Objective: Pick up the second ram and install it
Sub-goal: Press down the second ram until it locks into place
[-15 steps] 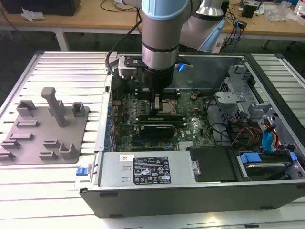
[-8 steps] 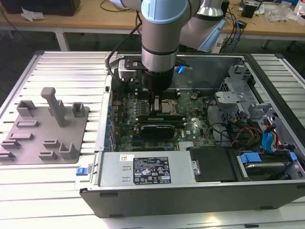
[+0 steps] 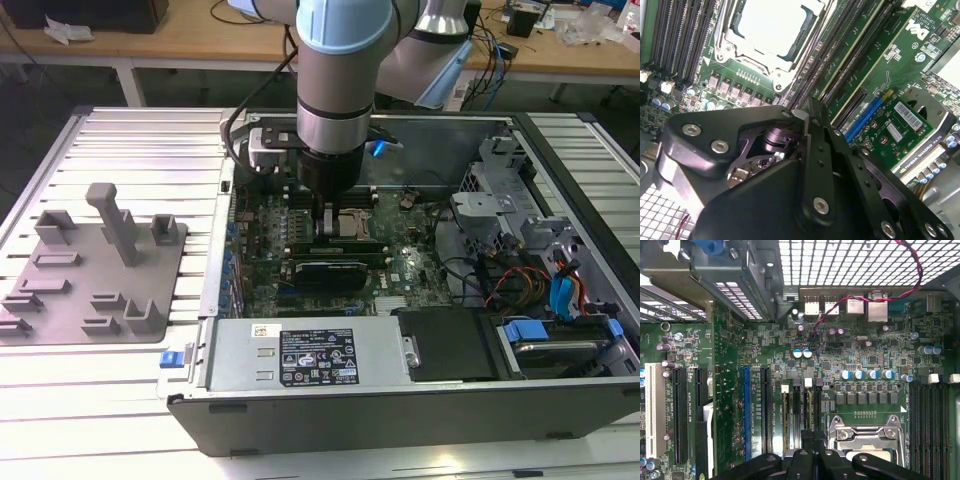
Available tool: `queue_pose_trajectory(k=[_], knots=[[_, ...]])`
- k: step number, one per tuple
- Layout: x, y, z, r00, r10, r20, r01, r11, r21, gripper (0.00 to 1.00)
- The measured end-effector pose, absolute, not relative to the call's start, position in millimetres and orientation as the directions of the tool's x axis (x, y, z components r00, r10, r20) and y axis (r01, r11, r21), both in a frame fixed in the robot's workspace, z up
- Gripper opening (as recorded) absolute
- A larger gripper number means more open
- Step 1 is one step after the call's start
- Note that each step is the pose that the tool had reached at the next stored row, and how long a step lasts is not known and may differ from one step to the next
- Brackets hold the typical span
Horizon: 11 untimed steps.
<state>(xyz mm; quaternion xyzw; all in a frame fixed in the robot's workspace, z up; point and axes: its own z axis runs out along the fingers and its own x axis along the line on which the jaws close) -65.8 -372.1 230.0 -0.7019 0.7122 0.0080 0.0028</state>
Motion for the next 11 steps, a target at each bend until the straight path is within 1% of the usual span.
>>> queue_pose_trajectory(k=[7, 11], knots=[[-66, -372, 230, -0.015, -1.0, -0.017, -1.0, 0.014, 0.006, 0.08], [-66, -372, 251, -0.015, -1.0, -0.015, -1.0, 0.015, 0.007, 0.08]])
